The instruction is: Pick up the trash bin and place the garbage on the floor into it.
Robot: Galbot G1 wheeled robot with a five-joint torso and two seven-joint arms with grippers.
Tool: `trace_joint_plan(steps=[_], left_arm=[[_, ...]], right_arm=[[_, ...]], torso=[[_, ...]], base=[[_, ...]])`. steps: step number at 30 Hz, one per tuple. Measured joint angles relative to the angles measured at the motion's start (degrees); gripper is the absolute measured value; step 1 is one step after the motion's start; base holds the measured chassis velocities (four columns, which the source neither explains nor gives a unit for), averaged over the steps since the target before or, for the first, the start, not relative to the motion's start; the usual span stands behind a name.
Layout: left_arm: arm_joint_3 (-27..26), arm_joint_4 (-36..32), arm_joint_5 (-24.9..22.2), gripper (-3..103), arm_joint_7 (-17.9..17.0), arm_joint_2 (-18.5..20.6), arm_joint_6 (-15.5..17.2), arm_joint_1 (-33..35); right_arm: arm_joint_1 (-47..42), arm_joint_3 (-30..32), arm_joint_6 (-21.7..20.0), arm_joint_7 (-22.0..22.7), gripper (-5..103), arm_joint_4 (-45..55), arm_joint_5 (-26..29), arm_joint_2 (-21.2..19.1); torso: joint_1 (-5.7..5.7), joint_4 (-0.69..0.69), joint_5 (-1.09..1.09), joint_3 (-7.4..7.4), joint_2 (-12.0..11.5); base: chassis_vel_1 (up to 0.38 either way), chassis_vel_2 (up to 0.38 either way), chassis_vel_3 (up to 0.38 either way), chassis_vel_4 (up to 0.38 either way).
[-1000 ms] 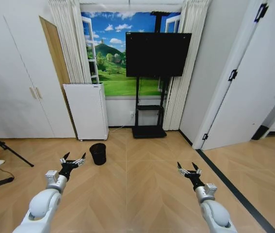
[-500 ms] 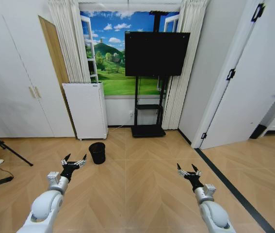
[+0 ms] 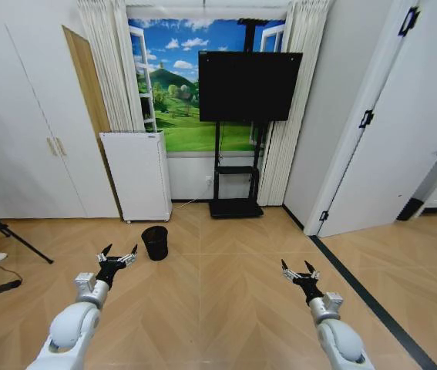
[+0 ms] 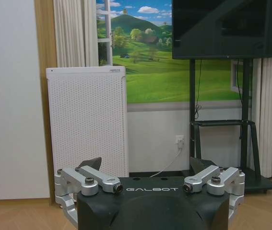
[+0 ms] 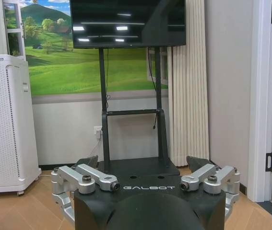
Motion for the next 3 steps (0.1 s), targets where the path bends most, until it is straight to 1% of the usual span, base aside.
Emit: trace_joint_plan(steps=[3], left_arm=[[0.0,0.0,0.0,100,0.0,0.0,0.0,0.0]], right_arm=[[0.0,0.0,0.0,0.0,100,0.0,0.0,0.0]], torso=[[0.00,0.00,0.00,0.00,0.0]], base=[[0.000,0.000,0.000,0.000]])
